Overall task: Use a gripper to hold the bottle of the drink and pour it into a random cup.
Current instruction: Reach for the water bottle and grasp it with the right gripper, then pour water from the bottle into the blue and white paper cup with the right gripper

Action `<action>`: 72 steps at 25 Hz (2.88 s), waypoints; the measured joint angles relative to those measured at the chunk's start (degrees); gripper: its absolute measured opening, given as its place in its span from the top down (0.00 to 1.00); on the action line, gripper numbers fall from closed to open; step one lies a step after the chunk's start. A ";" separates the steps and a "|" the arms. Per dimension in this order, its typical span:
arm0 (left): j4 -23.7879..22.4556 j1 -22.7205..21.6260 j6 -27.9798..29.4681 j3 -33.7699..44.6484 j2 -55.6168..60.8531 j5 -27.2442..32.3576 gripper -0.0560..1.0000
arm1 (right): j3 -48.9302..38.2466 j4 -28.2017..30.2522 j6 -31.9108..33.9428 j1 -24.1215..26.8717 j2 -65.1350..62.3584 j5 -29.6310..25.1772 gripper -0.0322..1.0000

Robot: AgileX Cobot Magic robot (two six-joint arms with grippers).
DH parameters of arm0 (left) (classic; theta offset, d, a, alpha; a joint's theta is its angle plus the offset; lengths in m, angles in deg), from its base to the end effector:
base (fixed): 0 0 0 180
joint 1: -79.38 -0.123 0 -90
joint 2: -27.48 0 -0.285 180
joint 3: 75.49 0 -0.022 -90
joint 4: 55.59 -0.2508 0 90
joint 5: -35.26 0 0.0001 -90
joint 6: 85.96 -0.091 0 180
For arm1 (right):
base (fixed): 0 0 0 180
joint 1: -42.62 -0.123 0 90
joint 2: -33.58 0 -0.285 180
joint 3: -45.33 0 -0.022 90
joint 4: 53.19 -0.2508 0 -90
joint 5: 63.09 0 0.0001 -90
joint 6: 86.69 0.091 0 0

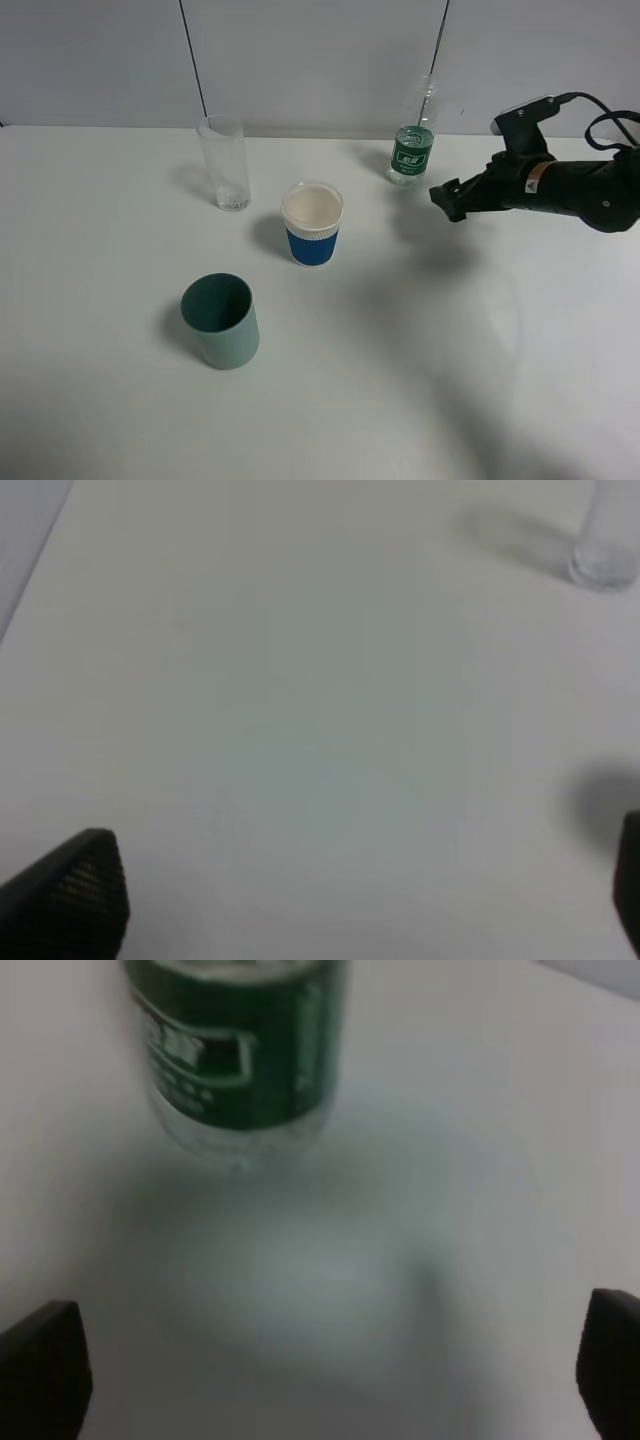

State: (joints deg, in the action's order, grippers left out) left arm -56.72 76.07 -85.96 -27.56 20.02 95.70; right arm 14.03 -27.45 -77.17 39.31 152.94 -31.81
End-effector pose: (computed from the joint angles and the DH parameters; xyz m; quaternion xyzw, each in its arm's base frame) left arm -0.0069 0.0012 0.2808 -0.0249 0.8469 0.0252 0.5306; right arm 0.3552 0.0411 0.1165 -0.1768 0.8524 0.0587 0.4885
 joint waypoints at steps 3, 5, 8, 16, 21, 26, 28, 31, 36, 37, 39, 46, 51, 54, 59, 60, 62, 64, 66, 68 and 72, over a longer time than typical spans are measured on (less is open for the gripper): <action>0.00 0.00 0.00 0.00 0.00 0.00 0.02 | 3.06 1.35 0.00 -0.97 1.93 0.40 0.03; 0.11 0.00 0.00 0.00 0.00 0.00 0.02 | 4.72 2.08 0.00 -1.18 3.01 1.01 0.03; 0.06 0.00 0.00 0.00 0.00 0.00 0.02 | 6.49 2.53 0.00 -1.18 4.11 1.89 0.03; 0.06 0.00 0.00 0.00 0.00 0.00 0.02 | 10.54 3.07 0.00 -1.18 7.08 5.58 0.03; 0.06 0.00 0.00 0.00 0.00 0.00 0.02 | 13.24 4.62 0.00 -1.18 9.61 8.52 0.03; 0.06 0.00 0.00 0.00 0.00 0.00 0.02 | 16.78 6.94 0.00 -1.18 12.41 8.98 0.03; 0.06 0.00 0.00 0.00 0.00 0.00 0.02 | 18.03 7.27 0.00 -1.24 13.60 8.98 0.03; 0.06 0.00 0.00 0.00 0.00 0.00 0.02 | 19.23 7.80 0.00 -1.74 14.83 8.98 0.03; 0.06 0.00 0.00 0.00 0.00 0.00 0.02 | 20.07 8.71 0.00 -2.95 15.68 10.78 0.10; 0.06 0.00 0.00 0.00 0.00 0.00 0.02 | 20.07 8.71 0.00 -3.16 15.80 11.38 0.16; 0.06 0.00 0.00 0.00 0.00 0.00 0.02 | 20.07 8.71 0.00 -3.45 15.93 11.91 0.33; 0.06 0.00 0.00 0.00 0.00 0.00 0.02 | 20.07 8.77 6.09 -4.21 15.98 11.88 0.44; 0.06 0.00 0.00 0.00 0.00 0.00 0.02 | 20.07 9.30 8.22 -4.80 15.98 11.81 0.44; 0.06 0.00 0.00 0.00 0.00 0.00 0.02 | 20.07 10.76 8.78 -5.31 15.86 11.68 0.44; 0.06 0.00 0.00 0.00 0.00 0.00 0.02 | 19.95 12.63 10.69 -6.98 13.56 7.90 0.44; 0.06 0.00 0.00 0.00 0.00 0.00 0.02 | 19.90 12.78 10.97 -7.28 12.74 7.05 0.44; 0.06 0.00 0.00 0.00 0.00 0.00 0.02 | 19.06 12.85 11.08 -7.67 10.16 6.77 0.44; 0.06 0.00 0.00 0.00 0.00 0.00 0.02 | 18.11 12.79 11.14 -7.80 7.86 6.77 0.44; 0.06 0.00 0.00 0.00 0.00 0.00 0.02 | 16.60 12.69 11.14 -7.80 5.23 6.77 0.44; 0.06 0.00 0.00 0.00 0.00 0.00 0.02 | 14.88 12.12 11.14 -7.80 2.81 6.77 0.44; 0.06 0.00 0.00 0.00 0.00 0.00 0.02 | 10.94 11.28 11.19 -7.85 -2.22 6.77 0.44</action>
State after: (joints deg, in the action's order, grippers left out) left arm -56.66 76.07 -85.96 -27.56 20.02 95.70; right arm 24.98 -16.17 -65.97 31.46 150.73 -25.04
